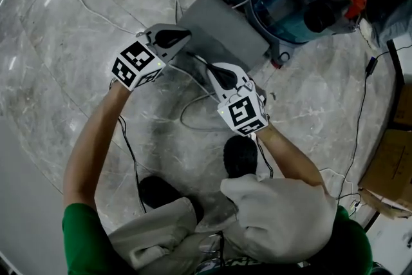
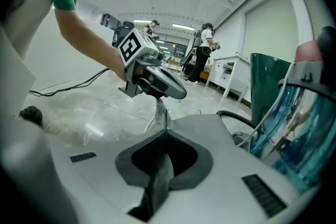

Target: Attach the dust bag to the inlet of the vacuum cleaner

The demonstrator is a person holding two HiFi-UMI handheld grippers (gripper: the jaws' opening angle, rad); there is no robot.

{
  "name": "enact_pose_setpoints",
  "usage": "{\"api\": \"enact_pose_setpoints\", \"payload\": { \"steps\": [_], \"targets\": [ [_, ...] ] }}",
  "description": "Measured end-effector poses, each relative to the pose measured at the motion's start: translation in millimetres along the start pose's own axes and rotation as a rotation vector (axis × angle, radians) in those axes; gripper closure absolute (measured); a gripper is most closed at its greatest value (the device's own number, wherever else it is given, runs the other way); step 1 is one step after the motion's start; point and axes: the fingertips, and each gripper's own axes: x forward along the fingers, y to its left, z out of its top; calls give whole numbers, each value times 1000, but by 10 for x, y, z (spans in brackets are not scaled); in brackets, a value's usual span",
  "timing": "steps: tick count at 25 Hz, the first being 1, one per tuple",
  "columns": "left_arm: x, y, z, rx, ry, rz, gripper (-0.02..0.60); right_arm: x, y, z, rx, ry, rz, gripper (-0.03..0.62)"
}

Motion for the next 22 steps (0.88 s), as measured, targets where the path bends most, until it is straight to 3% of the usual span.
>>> {"api": "enact_pose_setpoints", "payload": {
  "steps": [11, 15, 19, 22],
  "targets": [
    [108, -405, 679, 32, -136, -238, 576, -716, -587, 402, 95, -71, -101, 580],
    [188, -543, 836, 84, -136, -290, 575, -923, -726, 499, 104, -90, -123, 579],
    [227, -610, 1018, 78, -164, -338, 574, -1092, -838, 541, 121, -106, -145, 579],
    [225, -653, 1149, 58, -182, -384, 515, -1192, -907, 597, 124, -124, -154, 579]
  ]
}}
